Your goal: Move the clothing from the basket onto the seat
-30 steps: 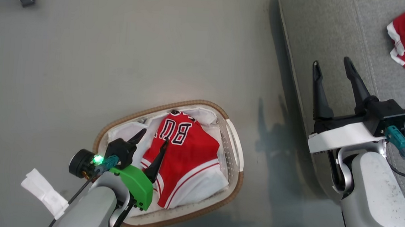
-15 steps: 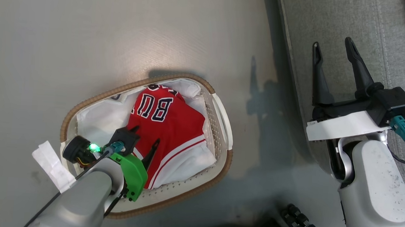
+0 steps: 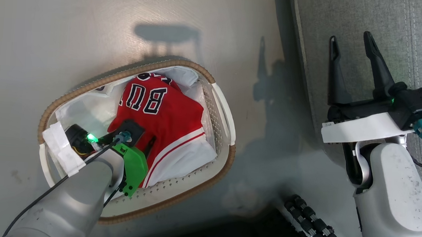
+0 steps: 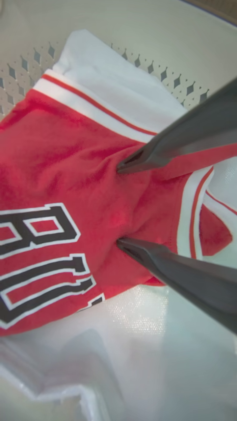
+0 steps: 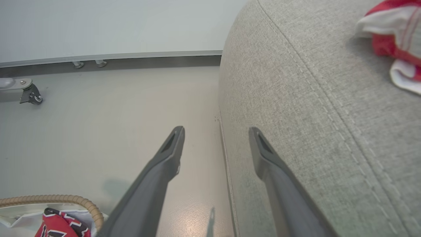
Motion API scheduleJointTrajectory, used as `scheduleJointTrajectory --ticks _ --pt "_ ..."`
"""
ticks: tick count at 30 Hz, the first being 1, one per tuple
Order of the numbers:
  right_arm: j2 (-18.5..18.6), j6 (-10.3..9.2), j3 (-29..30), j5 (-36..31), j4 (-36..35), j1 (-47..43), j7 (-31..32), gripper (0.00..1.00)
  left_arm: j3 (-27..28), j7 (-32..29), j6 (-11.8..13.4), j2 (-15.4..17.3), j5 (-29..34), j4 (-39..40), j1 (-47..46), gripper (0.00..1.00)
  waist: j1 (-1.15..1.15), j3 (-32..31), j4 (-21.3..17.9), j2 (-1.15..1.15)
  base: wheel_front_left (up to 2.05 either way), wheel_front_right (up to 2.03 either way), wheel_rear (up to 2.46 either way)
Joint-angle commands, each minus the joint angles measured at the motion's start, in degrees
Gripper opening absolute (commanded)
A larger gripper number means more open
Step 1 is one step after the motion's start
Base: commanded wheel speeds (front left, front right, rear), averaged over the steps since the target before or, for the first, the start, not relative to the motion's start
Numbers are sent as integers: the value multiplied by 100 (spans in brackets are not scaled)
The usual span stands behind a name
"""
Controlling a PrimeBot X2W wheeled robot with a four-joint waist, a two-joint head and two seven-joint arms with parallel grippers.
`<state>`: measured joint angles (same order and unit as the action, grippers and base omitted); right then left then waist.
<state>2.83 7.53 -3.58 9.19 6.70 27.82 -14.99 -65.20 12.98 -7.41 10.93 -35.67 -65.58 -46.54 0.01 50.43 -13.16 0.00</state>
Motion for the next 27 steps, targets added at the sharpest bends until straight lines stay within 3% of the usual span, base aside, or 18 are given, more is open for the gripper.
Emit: scheduleJointTrajectory --ticks 1,24,25,26,27 --pt "14 -8 14 68 -34 19 -29 100 -40 -28 -15 -26 -81 -69 -138 100 -1 106 -54 0 0 0 0" --pt "20 -8 307 111 -242 -296 -14 100 -456 -131 16 -387 14 -787 -695 100 -1 474 -17 0 0 0 0" --pt "20 -8 316 103 -242 -299 -13 100 -459 -123 15 -395 10 -790 -694 73 -1 473 -13 0 0 0 0" --pt "21 -8 325 104 -241 -298 -11 100 -476 -95 13 -405 25 -793 -697 30 -1 471 -10 0 0 0 0" --pt "20 -8 331 109 -236 -292 -10 100 -490 -73 10 -412 44 -793 -696 0 -1 469 -11 0 0 0 0"
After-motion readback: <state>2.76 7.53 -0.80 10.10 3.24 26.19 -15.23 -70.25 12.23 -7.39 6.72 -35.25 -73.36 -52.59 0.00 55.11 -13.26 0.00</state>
